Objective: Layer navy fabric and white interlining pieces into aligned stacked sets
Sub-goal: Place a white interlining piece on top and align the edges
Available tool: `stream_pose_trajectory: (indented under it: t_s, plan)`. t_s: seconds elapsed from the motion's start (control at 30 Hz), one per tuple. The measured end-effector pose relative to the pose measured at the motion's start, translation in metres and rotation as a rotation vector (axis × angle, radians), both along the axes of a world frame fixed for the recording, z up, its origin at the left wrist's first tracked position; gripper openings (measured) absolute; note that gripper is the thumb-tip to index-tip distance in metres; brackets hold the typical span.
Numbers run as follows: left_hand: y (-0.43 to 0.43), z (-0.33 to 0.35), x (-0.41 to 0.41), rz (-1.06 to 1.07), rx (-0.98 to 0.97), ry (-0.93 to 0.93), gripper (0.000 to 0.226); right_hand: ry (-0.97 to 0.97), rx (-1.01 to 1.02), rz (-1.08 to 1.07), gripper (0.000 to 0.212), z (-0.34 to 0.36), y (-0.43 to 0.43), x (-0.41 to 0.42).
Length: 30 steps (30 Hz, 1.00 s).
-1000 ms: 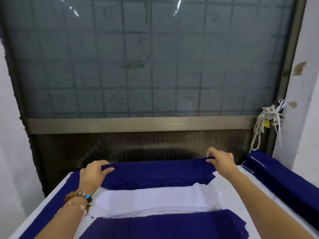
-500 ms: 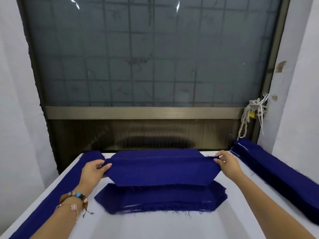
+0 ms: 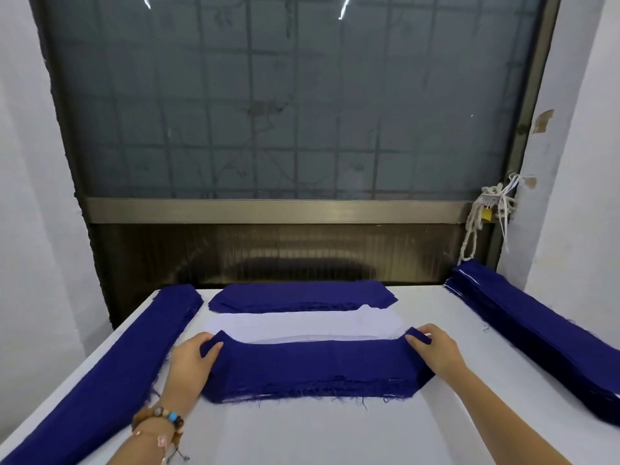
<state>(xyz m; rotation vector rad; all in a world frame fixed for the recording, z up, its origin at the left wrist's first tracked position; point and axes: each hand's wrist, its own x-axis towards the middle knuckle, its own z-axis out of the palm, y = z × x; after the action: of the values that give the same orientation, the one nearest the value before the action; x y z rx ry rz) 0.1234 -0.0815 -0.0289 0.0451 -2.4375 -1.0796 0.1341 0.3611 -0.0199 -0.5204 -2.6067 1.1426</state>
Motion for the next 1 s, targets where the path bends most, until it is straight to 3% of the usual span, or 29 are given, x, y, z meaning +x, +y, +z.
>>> stream_pose_trajectory:
  t_s: [0.13,0.47,0.7,1.0]
  plan:
    - [0.002,-0.014,0.001,0.073,-0.047,0.003,0.007,0.052,0.084,-0.007,0.011,-0.011,-0.009,0.002]
    - [-0.008,-0.023,-0.003,0.085,0.094,-0.01,0.021,0.175,0.041,-0.114,0.012,-0.028,-0.018,0.005]
    - [-0.004,-0.023,-0.002,0.143,0.076,-0.012,0.017,0.195,-0.081,-0.128,0.025,-0.024,-0.019,0.009]
    - [-0.003,-0.02,0.002,0.161,0.057,-0.012,0.015,0.21,-0.077,-0.079,0.013,-0.022,-0.02,0.016]
